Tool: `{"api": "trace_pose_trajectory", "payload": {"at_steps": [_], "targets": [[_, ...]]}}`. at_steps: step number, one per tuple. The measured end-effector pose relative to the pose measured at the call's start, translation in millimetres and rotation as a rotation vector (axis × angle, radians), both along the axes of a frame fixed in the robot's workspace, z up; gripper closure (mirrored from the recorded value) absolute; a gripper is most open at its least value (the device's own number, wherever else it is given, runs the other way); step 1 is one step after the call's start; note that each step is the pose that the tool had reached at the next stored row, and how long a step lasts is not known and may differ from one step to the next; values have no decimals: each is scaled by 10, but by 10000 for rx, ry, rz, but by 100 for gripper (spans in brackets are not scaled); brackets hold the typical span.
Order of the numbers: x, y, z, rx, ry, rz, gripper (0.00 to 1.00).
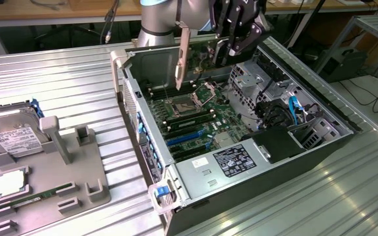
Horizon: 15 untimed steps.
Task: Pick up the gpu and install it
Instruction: 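Insert the gpu into the slot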
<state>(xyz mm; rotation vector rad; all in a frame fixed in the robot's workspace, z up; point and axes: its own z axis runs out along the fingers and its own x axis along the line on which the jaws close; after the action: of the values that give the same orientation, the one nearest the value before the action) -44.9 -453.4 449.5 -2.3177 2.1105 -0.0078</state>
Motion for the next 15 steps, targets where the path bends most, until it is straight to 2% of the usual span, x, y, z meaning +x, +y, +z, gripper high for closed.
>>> {"api": "trace_pose_trajectory", "payload": {"at_steps": [4,8,10,15], "targets": [[-5,0,-19,-1,-161,-1,71],[-4,0,-38,-3,-270,-1,71],[-4,0,-42,-3,-293,0,71],[-6,0,-47,-2,-297,-32,71]]}}
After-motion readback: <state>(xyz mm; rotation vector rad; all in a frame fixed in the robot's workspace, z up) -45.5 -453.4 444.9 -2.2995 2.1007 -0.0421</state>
